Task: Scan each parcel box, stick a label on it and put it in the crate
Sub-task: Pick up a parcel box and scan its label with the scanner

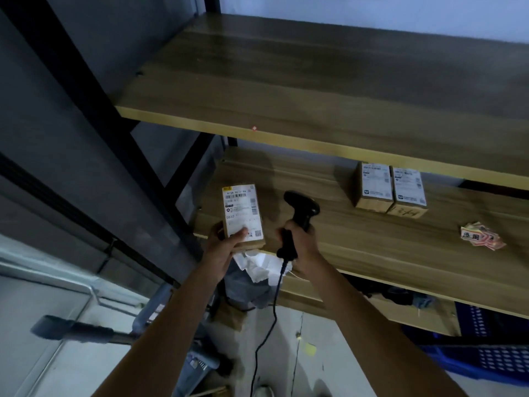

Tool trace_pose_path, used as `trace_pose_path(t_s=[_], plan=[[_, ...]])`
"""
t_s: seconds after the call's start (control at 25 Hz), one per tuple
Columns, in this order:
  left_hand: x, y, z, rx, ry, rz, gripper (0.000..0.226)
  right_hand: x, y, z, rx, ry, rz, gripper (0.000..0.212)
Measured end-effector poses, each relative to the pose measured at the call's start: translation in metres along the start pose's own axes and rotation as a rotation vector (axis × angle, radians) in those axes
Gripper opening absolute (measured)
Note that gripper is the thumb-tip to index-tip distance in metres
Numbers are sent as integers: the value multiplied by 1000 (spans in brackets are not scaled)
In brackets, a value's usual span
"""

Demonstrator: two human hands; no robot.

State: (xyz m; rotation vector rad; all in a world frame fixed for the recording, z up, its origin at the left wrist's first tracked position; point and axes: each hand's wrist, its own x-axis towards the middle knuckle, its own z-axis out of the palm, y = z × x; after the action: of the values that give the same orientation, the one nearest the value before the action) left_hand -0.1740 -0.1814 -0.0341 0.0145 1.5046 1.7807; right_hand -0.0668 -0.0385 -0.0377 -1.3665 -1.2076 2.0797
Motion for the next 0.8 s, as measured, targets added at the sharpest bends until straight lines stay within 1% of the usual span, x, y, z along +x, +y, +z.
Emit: trace_pose_path(t_s=[0.08,0.2,0.28,0.36,0.44,0.52,0.6,0.64,0.8], plan=[[5,-11,19,71,-21,-22,46,-28,-8,-26,-67,41,-95,6],[8,-30,54,84,-128,-81,69,-75,-22,-55,-105,10,-199,20],[3,-42,76,89,-197,-97,73,-102,-28,-65,-182,-19,-238,22],[-6,-52,94,147,-230,-72,62,-118,-28,-68,-245,-6,-295,21],[-20,-62,108,202,-274,-16,39,-127,-20,-69,-276,35,-337,18],[-32,-66,115,264,-262,44,24,-132,-11,-69,-256,50,-319,17],[-34,-69,115,265,-276,87,12,-137,-6,-69,-241,39,-273,15],[-35,-70,113,254,-291,87,10,-139,-4,-70,-234,36,-257,13],[-38,-72,108,264,-319,67,29,-146,-4,-70,-226,29,-244,10]])
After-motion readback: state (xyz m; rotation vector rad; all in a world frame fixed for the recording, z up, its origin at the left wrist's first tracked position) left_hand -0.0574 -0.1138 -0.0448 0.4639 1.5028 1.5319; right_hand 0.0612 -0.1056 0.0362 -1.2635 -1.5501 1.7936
